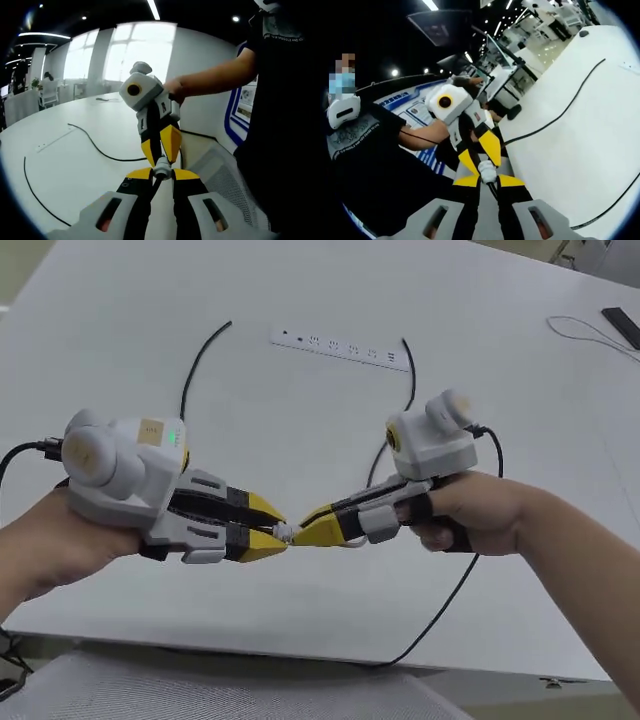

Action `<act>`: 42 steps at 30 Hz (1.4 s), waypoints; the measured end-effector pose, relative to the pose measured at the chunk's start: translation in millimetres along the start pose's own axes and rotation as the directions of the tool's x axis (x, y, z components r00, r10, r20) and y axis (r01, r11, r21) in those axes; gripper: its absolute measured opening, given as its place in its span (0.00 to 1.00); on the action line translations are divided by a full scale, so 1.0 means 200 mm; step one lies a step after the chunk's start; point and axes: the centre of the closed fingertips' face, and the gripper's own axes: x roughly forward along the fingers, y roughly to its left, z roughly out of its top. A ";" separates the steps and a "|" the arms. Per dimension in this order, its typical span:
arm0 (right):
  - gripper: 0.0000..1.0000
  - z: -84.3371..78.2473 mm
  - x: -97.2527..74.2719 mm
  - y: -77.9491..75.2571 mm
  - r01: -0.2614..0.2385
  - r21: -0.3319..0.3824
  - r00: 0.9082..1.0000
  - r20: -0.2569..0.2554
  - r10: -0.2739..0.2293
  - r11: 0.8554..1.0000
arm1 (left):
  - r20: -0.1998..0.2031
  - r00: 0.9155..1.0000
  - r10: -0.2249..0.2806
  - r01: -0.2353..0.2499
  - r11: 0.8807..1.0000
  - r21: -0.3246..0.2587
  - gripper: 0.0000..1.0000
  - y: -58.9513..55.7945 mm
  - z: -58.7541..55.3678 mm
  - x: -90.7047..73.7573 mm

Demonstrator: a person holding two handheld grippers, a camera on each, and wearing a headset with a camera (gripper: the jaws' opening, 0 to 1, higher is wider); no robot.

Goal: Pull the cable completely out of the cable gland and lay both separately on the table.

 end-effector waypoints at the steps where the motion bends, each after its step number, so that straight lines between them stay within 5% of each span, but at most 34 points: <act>1: 0.08 0.00 0.00 0.00 0.013 -0.059 1.000 -0.003 -0.014 0.998 | -0.003 1.000 0.002 -0.002 1.000 -0.004 0.15 0.00 0.00 0.00; 3: 0.07 0.00 0.00 0.00 0.051 -0.139 0.998 -0.018 -0.054 0.989 | -0.006 1.000 -0.001 0.000 1.000 -0.019 0.15 0.01 -0.01 0.01; 6: 0.07 0.01 0.01 0.00 0.118 -0.301 0.992 -0.014 -0.128 0.946 | -0.007 1.000 0.003 -0.003 0.999 -0.032 0.15 0.01 -0.01 0.00; 11: 0.07 -0.01 0.02 -0.01 0.218 -0.505 0.964 -0.023 -0.265 0.835 | -0.014 1.000 -0.009 0.009 0.998 -0.057 0.15 0.00 -0.02 0.00; 12: 0.07 -0.02 0.02 -0.02 0.241 -0.542 0.952 -0.029 -0.304 0.805 | -0.015 1.000 -0.011 0.010 0.998 -0.059 0.15 0.00 -0.03 0.00; 13: 0.07 -0.04 0.02 -0.03 0.251 -0.558 0.945 -0.037 -0.326 0.791 | -0.016 1.000 -0.015 0.014 0.997 -0.070 0.15 -0.01 -0.04 0.00; 14: 0.07 -0.04 0.03 -0.04 0.267 -0.612 0.932 -0.034 -0.362 0.745 | -0.015 1.000 -0.014 0.013 0.997 -0.073 0.15 -0.01 -0.04 0.00; 15: 0.07 -0.04 0.03 -0.04 0.271 -0.627 0.927 -0.033 -0.373 0.730 | -0.015 1.000 -0.014 0.012 0.997 -0.074 0.15 -0.01 -0.04 0.00; 16: 0.07 -0.05 0.04 -0.03 0.280 -0.677 0.911 -0.038 -0.411 0.681 | -0.014 1.000 -0.015 0.014 0.997 -0.080 0.15 -0.02 -0.05 0.00; 18: 0.07 -0.05 0.05 -0.04 0.303 -0.723 0.887 -0.023 -0.461 0.621 | -0.012 1.000 -0.013 0.012 0.997 -0.080 0.15 -0.02 -0.05 -0.01; 19: 0.07 -0.05 0.05 -0.04 0.306 -0.731 0.884 -0.020 -0.467 0.610 | -0.009 1.000 -0.012 0.011 0.996 -0.084 0.15 -0.02 -0.05 -0.01; 21: 0.07 -0.04 0.06 -0.03 0.331 -0.757 0.863 0.001 -0.506 0.563 | -0.007 1.000 -0.013 0.013 0.996 -0.092 0.15 -0.02 -0.05 -0.02; 22: 0.07 -0.03 0.06 -0.03 0.349 -0.779 0.846 0.023 -0.532 0.521 | -0.006 1.000 -0.012 0.012 0.996 -0.092 0.15 -0.02 -0.05 -0.03; 24: 0.07 -0.03 0.06 -0.02 0.371 -0.795 0.826 0.047 -0.561 0.480 | -0.005 1.000 -0.017 0.017 0.995 -0.094 0.15 -0.02 -0.04 -0.04; 27: 0.07 -0.03 0.08 -0.02 0.383 -0.792 0.821 0.055 -0.568 0.476 | -0.008 1.000 -0.027 0.026 0.995 -0.095 0.15 -0.02 -0.04 -0.04; 31: 0.08 -0.02 0.07 -0.03 0.413 -0.784 0.802 0.072 -0.593 0.463 | -0.008 1.000 -0.023 0.023 0.996 -0.091 0.15 -0.02 -0.04 -0.04; 35: 0.08 -0.01 0.05 -0.02 0.435 -0.770 0.797 0.088 -0.597 0.467 | 0.001 1.000 -0.025 0.025 0.996 -0.090 0.15 -0.02 -0.03 -0.04; 37: 0.08 -0.01 0.04 -0.02 0.458 -0.743 0.794 0.095 -0.600 0.488 | 0.000 1.000 -0.026 0.026 0.996 -0.087 0.15 -0.02 -0.02 -0.04; 39: 0.10 0.01 0.03 -0.02 0.494 -0.716 0.783 0.119 -0.611 0.493 | 0.004 1.000 -0.021 0.021 0.997 -0.081 0.15 -0.02 -0.01 -0.04; 41: 0.11 0.04 0.01 0.00 0.532 -0.672 0.781 0.155 -0.605 0.515 | 0.014 1.000 -0.015 0.016 0.997 -0.075 0.15 -0.01 0.01 -0.05; 42: 0.12 0.05 0.00 0.00 0.564 -0.626 0.774 0.175 -0.608 0.538 | 0.015 1.000 -0.012 0.014 0.997 -0.074 0.15 -0.01 0.01 -0.05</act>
